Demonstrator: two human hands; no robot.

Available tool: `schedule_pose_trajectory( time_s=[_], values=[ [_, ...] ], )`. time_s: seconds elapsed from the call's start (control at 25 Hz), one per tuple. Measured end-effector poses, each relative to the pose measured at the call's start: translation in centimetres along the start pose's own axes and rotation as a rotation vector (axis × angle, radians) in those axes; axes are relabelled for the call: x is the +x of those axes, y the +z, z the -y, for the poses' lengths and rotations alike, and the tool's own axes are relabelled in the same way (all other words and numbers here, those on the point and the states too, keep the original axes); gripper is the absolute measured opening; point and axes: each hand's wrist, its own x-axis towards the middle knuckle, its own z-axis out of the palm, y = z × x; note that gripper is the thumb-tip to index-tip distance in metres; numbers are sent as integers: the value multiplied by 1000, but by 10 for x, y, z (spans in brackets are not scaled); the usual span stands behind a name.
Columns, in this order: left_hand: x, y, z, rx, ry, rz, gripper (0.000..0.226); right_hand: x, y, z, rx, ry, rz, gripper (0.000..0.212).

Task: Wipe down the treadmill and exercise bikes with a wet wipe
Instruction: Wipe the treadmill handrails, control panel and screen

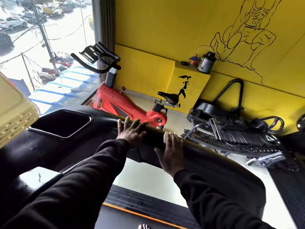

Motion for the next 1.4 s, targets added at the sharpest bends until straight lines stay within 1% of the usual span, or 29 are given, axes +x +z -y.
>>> schedule_pose_trajectory(
  time_s=[0.04, 0.08, 0.12, 0.2, 0.24, 0.28, 0.32, 0.36, 0.4, 0.44, 0.56, 0.6, 0.64, 0.72, 0.76, 0.8, 0.84, 0.92, 1.0, 1.04, 1.08, 1.12, 1.2, 1.24, 1.28, 1.32, 1.4],
  values=[
    [0, 0, 1, 9, 2, 1, 55, 8, -1, 15, 42, 31, 52, 87],
    [0, 1, 1, 20, 7, 7, 55, 12, -1, 28, 64, 11, 94, 90],
    [0, 1, 0, 25, 10, 11, 55, 12, -1, 35, 57, -59, 125, 91],
    [-1, 1, -1, 24, 5, 16, 55, 11, -5, 26, -15, -218, 163, 88],
    [-1, 0, -1, 23, 5, 18, 55, 13, -9, 15, -37, -237, 171, 88],
    [-1, 0, -2, 24, 6, 15, 55, 18, -11, 6, -40, -193, 181, 90],
    [-1, -1, -2, 26, 6, 11, 55, 26, -14, 2, -34, -105, 187, 94],
    [-1, -1, -3, 24, 5, 8, 55, 36, -17, 4, -14, -9, 209, 96],
    [-2, -1, -2, 16, 1, 5, 54, 45, -21, 13, 8, 37, 236, 97],
    [-1, 0, -2, 11, -2, 2, 54, 51, -23, 24, 24, 13, 251, 98],
    [-1, 1, -1, 37, 9, 6, 54, 36, -23, 34, 41, -190, 325, 101],
    [-1, 2, -1, 37, 11, 4, 54, 29, -23, 24, 36, -226, 317, 102],
    [-1, 2, -2, 32, 9, 0, 54, 24, -23, 12, 17, -216, 287, 104],
    [-1, 3, -2, 19, -2, -8, 53, 20, -23, -6, -49, -79, 248, 114],
    [0, 3, -1, 16, -12, -8, 53, 22, -24, -8, -66, -23, 258, 120],
    [1, 2, -2, 20, -17, -5, 53, 24, -25, -4, -66, -6, 281, 123],
    [1, 2, -5, 35, -8, -1, 53, 23, -24, 3, -57, -25, 293, 123],
    [-3, 5, -16, 95, 84, 8, 54, 11, -17, 8, -67, -170, 299, 110],
    [-7, 13, -31, 127, 183, 23, 56, -4, -11, -9, -112, -290, 196, 97],
    [-7, 17, -36, 112, 187, 21, 57, -8, -10, -21, -127, -271, 142, 95],
    [-6, 20, -39, 88, 167, 16, 57, -8, -10, -30, -128, -197, 115, 94],
    [-4, 22, -40, 71, 145, 18, 58, -3, -11, -33, -133, -104, 124, 94],
    [-3, 24, -39, 65, 130, 29, 58, 9, -14, -19, -116, 82, 260, 96],
    [-3, 24, -39, 71, 134, 28, 58, 9, -13, -9, -109, 93, 256, 98],
    [-4, 23, -39, 74, 140, 24, 58, 5, -12, -3, -116, 51, 221, 100],
    [-4, 24, -40, 74, 143, 20, 57, -4, -10, -3, -125, -36, 177, 102],
    [-5, 24, -40, 78, 142, 19, 57, -24, -10, -20, -158, -185, 161, 108]
  ],
)
